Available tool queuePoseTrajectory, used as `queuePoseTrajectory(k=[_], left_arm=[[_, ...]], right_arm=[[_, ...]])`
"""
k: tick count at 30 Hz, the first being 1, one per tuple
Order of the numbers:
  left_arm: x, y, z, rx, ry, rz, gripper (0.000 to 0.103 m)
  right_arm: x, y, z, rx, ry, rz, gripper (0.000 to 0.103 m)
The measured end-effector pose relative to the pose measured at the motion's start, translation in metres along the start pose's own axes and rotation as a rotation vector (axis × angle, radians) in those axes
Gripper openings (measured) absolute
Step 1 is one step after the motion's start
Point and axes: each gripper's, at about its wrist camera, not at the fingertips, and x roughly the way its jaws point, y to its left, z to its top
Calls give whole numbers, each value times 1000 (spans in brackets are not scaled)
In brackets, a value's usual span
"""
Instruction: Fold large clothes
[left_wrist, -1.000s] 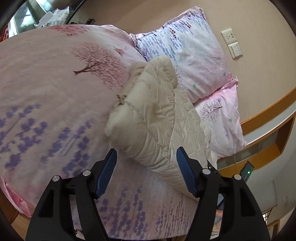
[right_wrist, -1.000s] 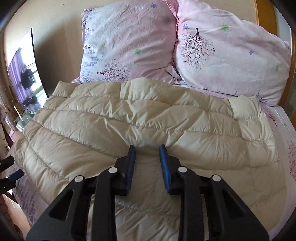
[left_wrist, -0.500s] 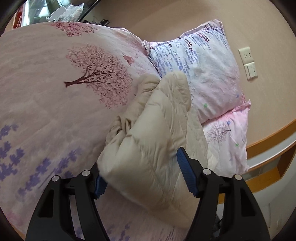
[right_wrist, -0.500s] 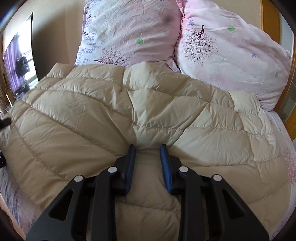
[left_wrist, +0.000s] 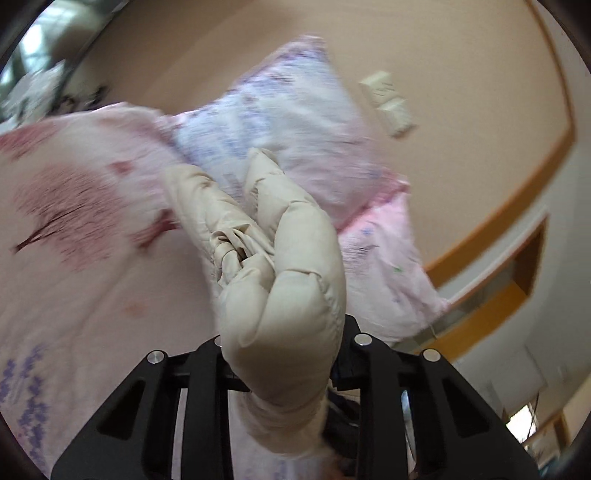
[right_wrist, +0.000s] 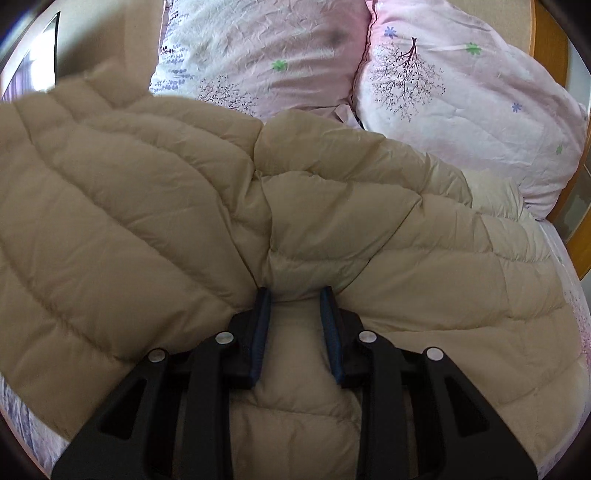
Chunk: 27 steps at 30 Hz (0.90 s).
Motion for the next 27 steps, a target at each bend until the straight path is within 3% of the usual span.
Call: queuePoseTrajectory(k=[6,12,15,18,22,27], left_arm=[[25,-58,-12,114,70,-190,27],[46,-96,-33,197,100,-211,27],[52,-103,-37,208,108,-207,27],[52,-108,-42,233,107,-194,27],[56,-125,-56,292,126,-189,27],[79,-144,-80,324,207,-230,27]], right_arm=[[4,-4,4,9,6,24,31],[-23,-49,1,96,-23,194,36],[-51,-79,-10,122,-74,172,40],[-69,-110,-25,158,-102,94,43],[-66,-152,-42,229,-57,-10,43],[-36,-166,-46,264,12,40,42]])
